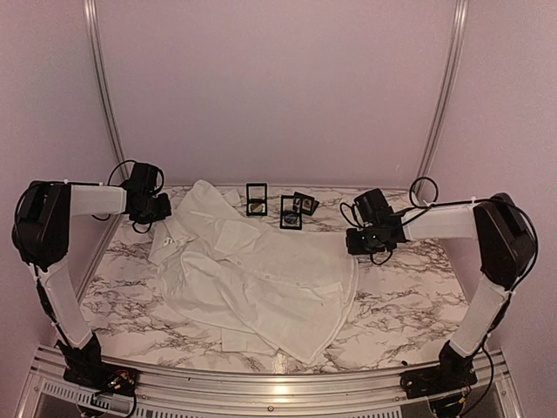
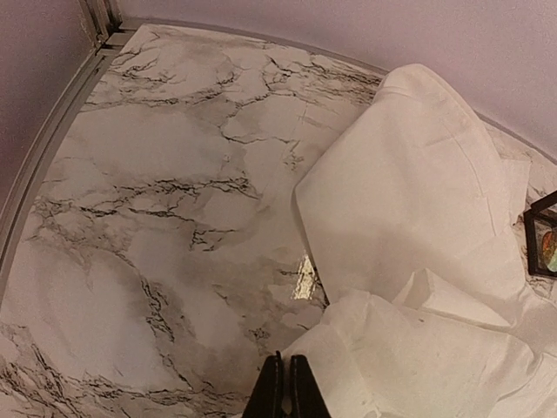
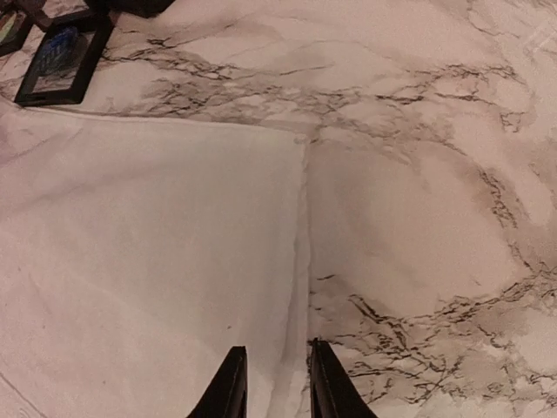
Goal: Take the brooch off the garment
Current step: Smooth out the flattened clothing at the center of the board.
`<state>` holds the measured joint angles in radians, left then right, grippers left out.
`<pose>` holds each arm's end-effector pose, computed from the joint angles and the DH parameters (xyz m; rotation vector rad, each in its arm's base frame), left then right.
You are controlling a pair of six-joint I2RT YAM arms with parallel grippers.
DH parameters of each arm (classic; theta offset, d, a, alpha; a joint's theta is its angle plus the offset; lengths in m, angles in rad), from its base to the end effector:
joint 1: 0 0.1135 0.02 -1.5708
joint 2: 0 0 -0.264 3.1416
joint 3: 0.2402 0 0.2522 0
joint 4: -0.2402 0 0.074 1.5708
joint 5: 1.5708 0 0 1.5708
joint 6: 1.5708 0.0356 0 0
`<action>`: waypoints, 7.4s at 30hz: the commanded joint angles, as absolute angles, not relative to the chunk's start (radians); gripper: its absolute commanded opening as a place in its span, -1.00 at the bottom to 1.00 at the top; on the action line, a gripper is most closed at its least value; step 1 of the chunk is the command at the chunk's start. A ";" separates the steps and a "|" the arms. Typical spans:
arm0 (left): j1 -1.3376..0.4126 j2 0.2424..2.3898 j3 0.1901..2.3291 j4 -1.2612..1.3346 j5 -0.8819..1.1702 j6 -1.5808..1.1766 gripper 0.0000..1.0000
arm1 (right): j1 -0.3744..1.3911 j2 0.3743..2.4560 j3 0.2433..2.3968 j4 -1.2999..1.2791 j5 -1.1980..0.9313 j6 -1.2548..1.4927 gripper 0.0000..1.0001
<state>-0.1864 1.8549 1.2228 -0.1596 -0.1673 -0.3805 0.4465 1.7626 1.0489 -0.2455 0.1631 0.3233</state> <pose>0.3978 -0.0690 0.1930 -0.3080 2.3296 -0.0806 0.3249 0.1491 0.1683 -0.0900 2.5130 0.1075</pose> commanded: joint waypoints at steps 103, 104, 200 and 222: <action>-0.218 0.995 0.771 -0.491 0.025 -0.528 0.98 | 1.331 1.802 1.908 -0.231 -0.210 0.574 -1.00; -0.216 0.988 0.777 -0.513 0.011 -0.520 0.98 | 1.317 1.785 1.807 -0.184 -0.221 0.598 -1.00; -0.174 1.541 0.890 -0.491 -0.392 -0.417 -1.00 | 1.638 1.736 1.251 -0.609 0.064 0.316 -0.93; -0.411 1.105 0.736 -0.545 -0.084 -0.662 0.13 | 1.619 1.651 0.902 -0.097 -0.105 0.661 0.60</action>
